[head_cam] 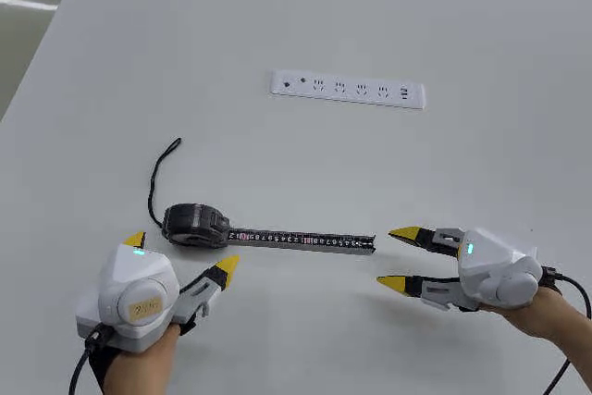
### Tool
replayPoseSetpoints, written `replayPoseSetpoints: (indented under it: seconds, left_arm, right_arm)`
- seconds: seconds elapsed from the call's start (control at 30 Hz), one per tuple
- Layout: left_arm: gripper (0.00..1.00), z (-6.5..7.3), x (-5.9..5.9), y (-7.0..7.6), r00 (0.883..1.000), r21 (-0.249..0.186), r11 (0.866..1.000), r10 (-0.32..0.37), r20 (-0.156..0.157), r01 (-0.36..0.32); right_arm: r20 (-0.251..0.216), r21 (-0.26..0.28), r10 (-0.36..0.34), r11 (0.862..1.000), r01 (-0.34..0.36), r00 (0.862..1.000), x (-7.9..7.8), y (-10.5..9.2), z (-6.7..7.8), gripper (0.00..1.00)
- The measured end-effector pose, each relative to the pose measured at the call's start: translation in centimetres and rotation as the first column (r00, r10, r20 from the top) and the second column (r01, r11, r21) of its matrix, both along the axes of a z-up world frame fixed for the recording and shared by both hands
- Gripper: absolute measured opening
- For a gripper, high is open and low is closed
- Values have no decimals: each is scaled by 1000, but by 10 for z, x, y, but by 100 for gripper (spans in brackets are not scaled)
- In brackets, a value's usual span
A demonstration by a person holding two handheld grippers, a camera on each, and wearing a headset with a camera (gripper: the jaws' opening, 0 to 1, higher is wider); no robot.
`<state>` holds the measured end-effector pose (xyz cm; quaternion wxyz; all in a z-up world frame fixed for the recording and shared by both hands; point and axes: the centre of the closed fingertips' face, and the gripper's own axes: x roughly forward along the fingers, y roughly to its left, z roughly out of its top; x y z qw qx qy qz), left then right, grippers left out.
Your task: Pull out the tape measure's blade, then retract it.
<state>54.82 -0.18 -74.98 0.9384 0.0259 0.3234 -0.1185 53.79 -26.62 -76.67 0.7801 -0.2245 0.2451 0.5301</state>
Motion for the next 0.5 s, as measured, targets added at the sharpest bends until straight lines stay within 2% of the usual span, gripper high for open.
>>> replayPoseSetpoints:
  seconds: [0.27, 0.43, 0.5]
  left_arm:
    - [75, -5, 3, 1, 1000, 0, 1000, 11, -6, -11]
    - [74, -7, 5, 3, 1000, 1, 1000, 16, -4, -16]
    - [74, -7, 6, 3, 1000, 1, 1000, 19, -4, -19]
  right_arm:
    - [-21, -26, 44, 999, -44, 999, 11, -2, -9, 33]
    - [-49, -33, 70, 997, -71, 996, 16, -2, -18, 29]
    - [-59, -36, 77, 996, -79, 995, 18, -2, -21, 29]
